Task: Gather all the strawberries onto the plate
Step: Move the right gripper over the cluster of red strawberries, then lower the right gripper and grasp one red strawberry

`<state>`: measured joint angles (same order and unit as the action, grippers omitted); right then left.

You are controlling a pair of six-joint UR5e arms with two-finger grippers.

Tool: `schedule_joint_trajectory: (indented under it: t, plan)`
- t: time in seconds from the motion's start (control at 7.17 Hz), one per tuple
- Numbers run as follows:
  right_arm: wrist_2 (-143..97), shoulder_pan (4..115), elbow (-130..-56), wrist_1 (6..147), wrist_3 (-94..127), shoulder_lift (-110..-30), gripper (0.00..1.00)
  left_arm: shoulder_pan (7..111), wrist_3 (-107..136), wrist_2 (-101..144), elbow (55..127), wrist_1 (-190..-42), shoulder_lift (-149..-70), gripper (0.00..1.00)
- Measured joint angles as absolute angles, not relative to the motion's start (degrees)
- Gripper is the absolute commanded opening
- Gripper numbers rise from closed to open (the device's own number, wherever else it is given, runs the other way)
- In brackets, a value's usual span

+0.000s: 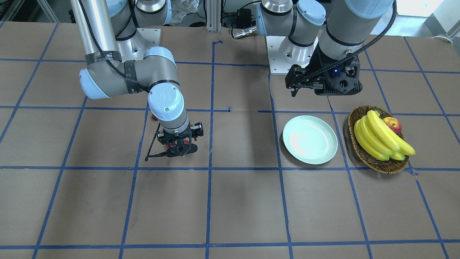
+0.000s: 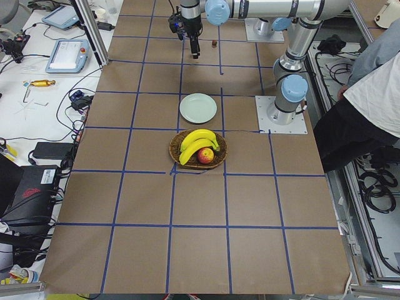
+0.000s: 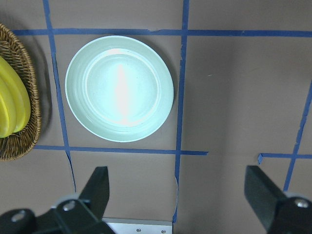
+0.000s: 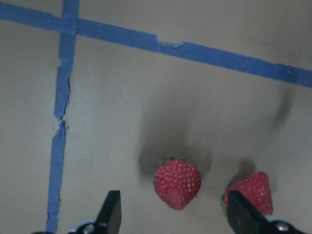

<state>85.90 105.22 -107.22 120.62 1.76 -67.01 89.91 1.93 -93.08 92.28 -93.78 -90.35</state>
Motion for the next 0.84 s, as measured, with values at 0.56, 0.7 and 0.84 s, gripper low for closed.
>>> schedule_joint_trajectory:
  t: [0.56, 0.7, 0.84]
  plan:
    - [85.97, 106.06, -106.83, 120.77, 1.1, -66.76, 0.8, 89.91, 1.89, -93.08, 92.28, -93.78, -90.35, 1.0]
    - [86.03, 106.08, -106.83, 120.78, 0.92, -66.58, 0.74, 89.91, 1.87, -93.08, 92.28, -93.8, -90.35, 1.0]
    - [86.17, 106.08, -106.81, 120.8, 0.73, -66.3, 0.66, 89.91, 1.85, -93.08, 92.28, -93.83, -90.35, 1.0]
